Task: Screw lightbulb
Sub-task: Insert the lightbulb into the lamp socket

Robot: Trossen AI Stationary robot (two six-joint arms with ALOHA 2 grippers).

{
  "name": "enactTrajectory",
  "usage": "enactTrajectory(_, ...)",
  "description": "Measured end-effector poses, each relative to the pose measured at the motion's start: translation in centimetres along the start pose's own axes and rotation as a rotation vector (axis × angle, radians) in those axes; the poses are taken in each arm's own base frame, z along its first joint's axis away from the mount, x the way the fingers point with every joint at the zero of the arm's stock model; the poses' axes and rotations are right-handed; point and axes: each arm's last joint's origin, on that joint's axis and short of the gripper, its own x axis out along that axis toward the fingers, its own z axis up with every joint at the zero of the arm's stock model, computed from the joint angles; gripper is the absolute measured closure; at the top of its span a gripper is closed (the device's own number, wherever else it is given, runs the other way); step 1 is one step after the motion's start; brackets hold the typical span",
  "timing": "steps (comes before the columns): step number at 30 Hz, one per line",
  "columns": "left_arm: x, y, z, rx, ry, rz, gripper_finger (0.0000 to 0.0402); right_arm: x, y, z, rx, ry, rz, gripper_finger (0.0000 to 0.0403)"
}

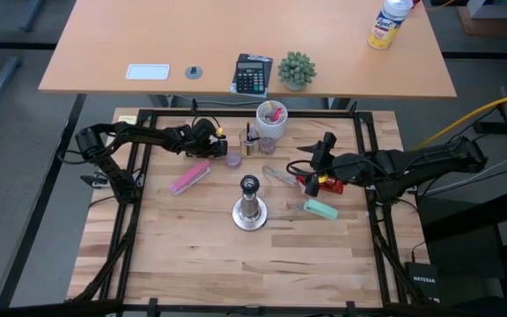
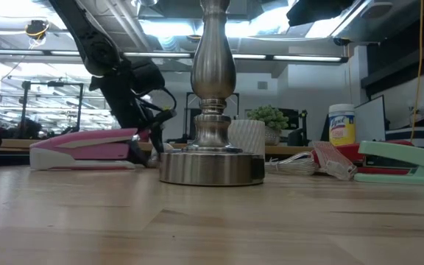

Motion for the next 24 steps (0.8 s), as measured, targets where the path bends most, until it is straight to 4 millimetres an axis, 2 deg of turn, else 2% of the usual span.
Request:
enactTrajectory(4, 0.0, 0.0, 0.1, 0.017, -0.010, -0.001, 0.0270, 0.0, 0.0, 0.0, 0.000, 0.000, 0.000, 0.0123)
enactTrajectory(8, 0.0, 0.0, 0.1, 0.016, -0.013, -0.003, 0.0292, 0.0, 0.0, 0.0, 0.000, 0.000, 0.000, 0.0123)
enactTrajectory(17, 0.0, -0.4, 0.4, 0.005, -0.042, -0.040, 0.0293, 0.0, 0.0, 0.0, 0.000, 0.000, 0.000, 0.0123)
enactTrajectory(24, -1.4, -1.0, 1.5, -0.016, -0.117, -0.122, 0.0295, 0.0, 0.0, 0.0, 0.000, 0.000, 0.000, 0.0123)
